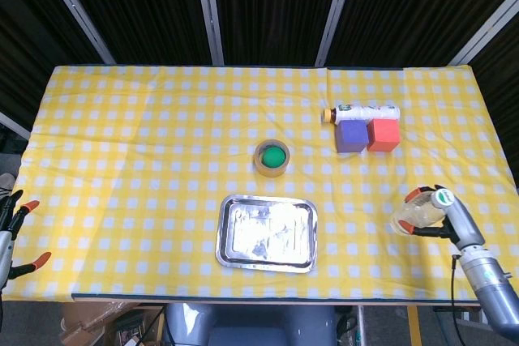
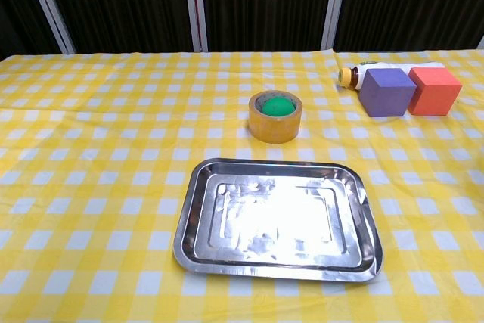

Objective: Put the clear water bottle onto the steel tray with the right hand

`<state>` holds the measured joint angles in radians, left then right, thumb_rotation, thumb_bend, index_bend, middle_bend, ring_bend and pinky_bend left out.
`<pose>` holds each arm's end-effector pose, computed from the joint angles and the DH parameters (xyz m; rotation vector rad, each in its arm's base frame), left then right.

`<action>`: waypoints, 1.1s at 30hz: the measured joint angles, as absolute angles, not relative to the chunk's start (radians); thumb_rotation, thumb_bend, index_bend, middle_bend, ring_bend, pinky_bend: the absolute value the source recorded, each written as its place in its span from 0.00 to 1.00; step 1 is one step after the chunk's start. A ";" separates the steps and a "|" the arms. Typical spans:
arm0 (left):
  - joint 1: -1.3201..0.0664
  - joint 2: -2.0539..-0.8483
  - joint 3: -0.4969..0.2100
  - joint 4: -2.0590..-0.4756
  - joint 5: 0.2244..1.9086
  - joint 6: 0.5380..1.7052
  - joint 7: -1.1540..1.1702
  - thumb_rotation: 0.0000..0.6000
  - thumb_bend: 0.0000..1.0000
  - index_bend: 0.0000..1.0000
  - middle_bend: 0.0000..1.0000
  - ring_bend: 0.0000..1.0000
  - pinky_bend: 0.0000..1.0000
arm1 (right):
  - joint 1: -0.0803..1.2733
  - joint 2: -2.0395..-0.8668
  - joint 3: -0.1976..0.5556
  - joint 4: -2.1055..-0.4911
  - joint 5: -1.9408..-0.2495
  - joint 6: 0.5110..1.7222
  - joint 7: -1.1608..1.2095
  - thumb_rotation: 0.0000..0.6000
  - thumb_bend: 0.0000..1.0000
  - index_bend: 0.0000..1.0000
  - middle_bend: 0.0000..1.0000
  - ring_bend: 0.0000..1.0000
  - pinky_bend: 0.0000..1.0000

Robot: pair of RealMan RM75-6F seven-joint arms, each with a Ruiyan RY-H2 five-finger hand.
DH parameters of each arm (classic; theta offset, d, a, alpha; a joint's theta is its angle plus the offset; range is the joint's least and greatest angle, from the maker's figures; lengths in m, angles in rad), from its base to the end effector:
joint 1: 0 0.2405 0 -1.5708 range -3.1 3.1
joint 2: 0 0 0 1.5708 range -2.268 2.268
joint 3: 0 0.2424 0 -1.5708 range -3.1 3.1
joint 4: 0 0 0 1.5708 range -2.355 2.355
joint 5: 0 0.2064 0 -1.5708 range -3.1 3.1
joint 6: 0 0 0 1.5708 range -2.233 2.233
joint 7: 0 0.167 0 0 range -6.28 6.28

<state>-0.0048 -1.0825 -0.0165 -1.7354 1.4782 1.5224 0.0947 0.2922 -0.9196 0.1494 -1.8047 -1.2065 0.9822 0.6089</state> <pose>-0.2948 0.1710 0.1582 -1.3280 -0.9539 -0.8282 -0.2809 -0.2655 0.1521 1.1111 -1.6972 1.1075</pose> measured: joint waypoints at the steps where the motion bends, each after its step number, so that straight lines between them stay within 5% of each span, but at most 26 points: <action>1: -0.005 -1.083 -0.016 -1.736 1.479 1.522 0.097 1.00 0.16 0.17 0.01 0.00 0.00 | 0.283 -0.915 0.144 -1.778 -1.222 0.981 0.626 1.00 1.00 0.88 0.73 0.42 0.00; 16: -0.003 -1.076 -0.013 -1.737 1.490 1.528 0.080 1.00 0.16 0.17 0.01 0.00 0.00 | 0.322 -1.028 0.107 -1.891 -1.388 0.951 0.587 1.00 1.00 0.88 0.73 0.42 0.00; 33: -0.010 -1.063 -0.005 -1.732 1.503 1.509 0.032 1.00 0.16 0.17 0.01 0.00 0.00 | 0.428 -1.384 0.142 -2.006 -1.214 0.997 0.190 1.00 1.00 0.88 0.73 0.42 0.00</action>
<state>-0.0101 -1.0633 -0.0054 -1.7315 1.5031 1.5092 0.0324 0.4279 -1.3840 0.1417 -2.0061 -1.2142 0.9972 0.1900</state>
